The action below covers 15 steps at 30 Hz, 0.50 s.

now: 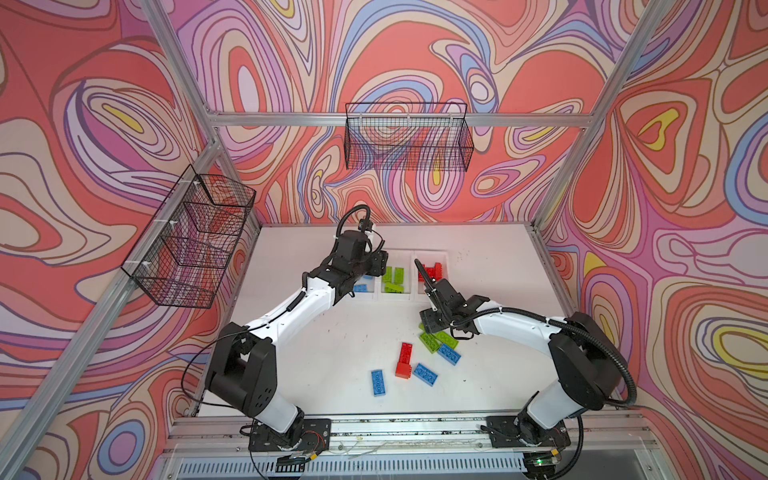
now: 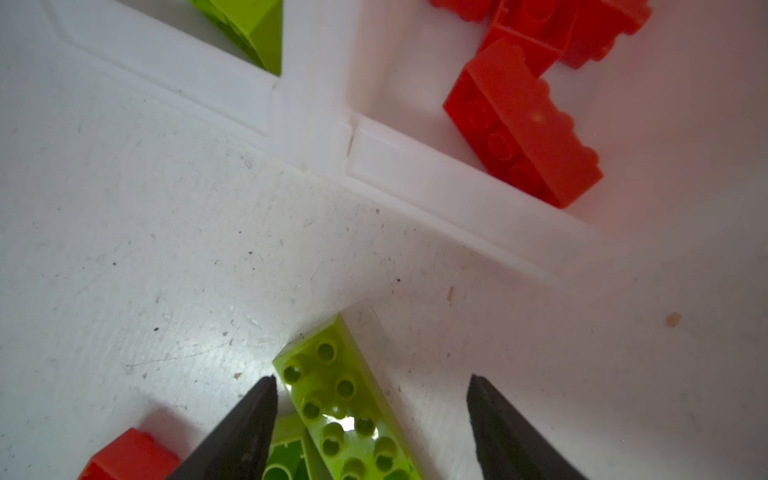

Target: Sort the legos into containers by color

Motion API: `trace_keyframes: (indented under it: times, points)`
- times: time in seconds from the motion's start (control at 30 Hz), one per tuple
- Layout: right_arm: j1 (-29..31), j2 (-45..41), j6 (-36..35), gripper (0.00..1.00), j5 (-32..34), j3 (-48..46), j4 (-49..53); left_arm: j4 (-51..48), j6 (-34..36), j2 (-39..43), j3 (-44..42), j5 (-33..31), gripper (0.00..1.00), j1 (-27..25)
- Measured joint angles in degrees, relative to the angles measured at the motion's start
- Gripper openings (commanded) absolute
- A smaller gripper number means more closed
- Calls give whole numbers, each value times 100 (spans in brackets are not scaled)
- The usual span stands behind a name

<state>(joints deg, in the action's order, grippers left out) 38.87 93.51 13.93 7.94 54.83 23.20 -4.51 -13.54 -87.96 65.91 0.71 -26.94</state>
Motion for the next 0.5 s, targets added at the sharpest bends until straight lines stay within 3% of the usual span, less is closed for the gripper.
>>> trace_keyframes:
  times: [0.27, 0.5]
  points:
    - [98, 197, -240, 79, -96, 144, 26, 13, -81, 70, -334, -31, 70, 107]
    - [98, 376, -323, 73, -94, 144, 39, 90, -140, 22, -332, 35, 70, 111]
